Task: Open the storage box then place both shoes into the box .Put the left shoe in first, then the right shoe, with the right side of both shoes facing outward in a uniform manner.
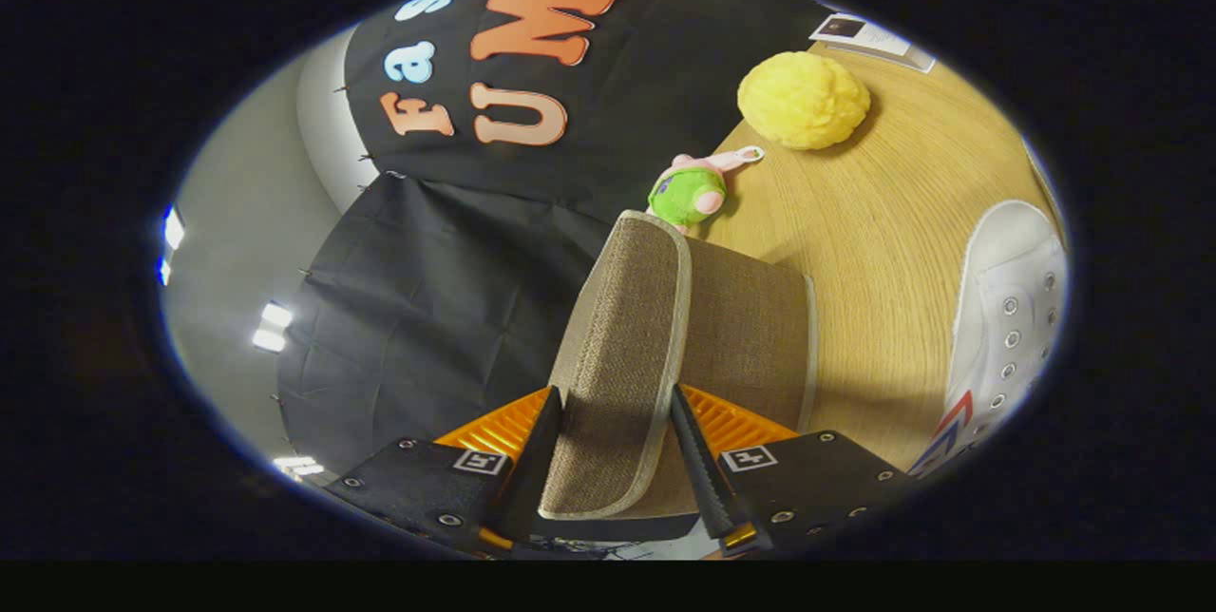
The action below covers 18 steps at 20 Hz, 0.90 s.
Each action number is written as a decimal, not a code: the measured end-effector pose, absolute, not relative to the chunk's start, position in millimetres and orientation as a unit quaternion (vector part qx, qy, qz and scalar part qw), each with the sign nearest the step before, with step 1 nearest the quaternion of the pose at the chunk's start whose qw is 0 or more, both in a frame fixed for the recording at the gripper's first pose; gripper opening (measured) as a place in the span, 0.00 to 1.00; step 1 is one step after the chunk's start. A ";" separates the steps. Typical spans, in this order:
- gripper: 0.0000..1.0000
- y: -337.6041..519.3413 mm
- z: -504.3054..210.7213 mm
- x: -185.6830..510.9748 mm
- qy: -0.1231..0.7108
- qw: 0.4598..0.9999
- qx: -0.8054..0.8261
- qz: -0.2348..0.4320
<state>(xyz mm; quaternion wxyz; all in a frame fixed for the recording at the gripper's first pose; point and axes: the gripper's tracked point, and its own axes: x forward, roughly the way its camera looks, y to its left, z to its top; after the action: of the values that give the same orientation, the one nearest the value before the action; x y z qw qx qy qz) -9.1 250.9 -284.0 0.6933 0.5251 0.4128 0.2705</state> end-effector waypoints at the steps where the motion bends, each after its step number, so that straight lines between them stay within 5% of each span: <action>1: 0.66 250.0 -284.2 -11.0 0.416 0.692 0.526 0.269; 8: 0.64 223.2 -273.6 -0.2 0.383 0.755 0.481 0.227; 13: 0.42 223.9 -258.0 1.9 0.356 0.769 0.471 0.246; 16: 0.45 227.6 -277.6 -1.5 0.373 0.762 0.474 0.237; 18: 0.60 231.9 -285.8 -3.9 0.383 0.749 0.483 0.243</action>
<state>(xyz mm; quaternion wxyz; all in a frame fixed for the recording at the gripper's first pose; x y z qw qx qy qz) -3.9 231.9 -285.8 0.7487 0.4834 0.3831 0.2430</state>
